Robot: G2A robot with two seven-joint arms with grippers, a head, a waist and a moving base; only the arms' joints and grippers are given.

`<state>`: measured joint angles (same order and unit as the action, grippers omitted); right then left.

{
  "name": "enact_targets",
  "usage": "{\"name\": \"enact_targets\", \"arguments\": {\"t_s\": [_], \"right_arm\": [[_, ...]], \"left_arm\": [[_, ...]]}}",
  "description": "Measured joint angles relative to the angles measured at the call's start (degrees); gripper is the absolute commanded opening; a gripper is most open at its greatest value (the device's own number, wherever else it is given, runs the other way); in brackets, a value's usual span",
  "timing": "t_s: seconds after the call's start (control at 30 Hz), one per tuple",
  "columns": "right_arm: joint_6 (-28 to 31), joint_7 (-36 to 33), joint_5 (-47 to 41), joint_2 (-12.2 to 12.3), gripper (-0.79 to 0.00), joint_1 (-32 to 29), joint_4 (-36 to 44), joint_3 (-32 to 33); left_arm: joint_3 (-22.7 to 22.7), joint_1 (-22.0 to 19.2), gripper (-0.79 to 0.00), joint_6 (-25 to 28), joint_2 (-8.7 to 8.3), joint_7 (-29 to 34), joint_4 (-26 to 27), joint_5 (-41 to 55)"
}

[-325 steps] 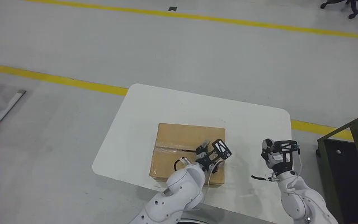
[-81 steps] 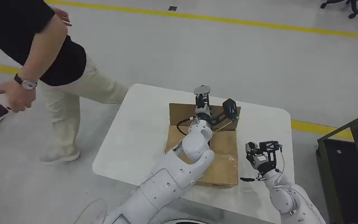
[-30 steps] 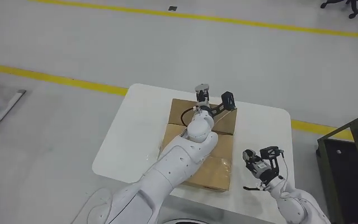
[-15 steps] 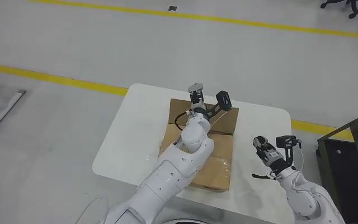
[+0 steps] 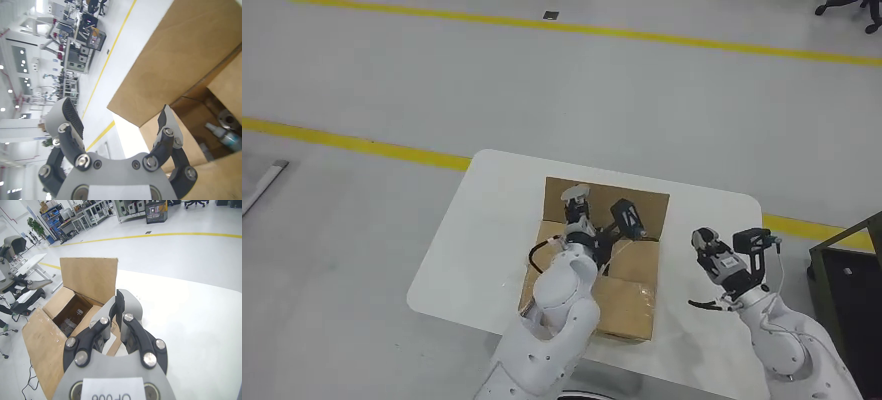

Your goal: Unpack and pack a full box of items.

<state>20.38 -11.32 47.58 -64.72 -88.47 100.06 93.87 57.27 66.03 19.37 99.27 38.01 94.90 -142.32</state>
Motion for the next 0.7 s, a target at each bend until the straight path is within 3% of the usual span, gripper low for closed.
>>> {"name": "enact_targets", "arguments": {"t_s": [0.2, 0.3, 0.43, 0.7], "right_arm": [[2.07, -1.71, 3.58, 0.04, -0.785, 4.91, -1.86, -3.06], [2.08, -2.40, 10.75, 0.12, -0.785, 8.55, -4.17, -5.81], [2.36, -1.16, 15.70, -0.28, -0.785, 12.66, -7.94, -10.13], [-0.25, -3.53, 11.80, -1.44, -0.785, 20.48, -16.64, -15.28]], "left_arm": [[1.99, 7.26, 0.000, 3.53, -0.71, -1.07, 6.04, 5.07], [4.64, 10.56, 0.000, 6.35, -0.81, -4.38, 8.41, 14.82], [5.96, 11.96, 0.000, 10.63, -1.60, -4.19, 9.83, 19.91], [6.41, 14.15, 0.000, 11.57, -1.99, -4.00, 10.53, 20.33]]}}
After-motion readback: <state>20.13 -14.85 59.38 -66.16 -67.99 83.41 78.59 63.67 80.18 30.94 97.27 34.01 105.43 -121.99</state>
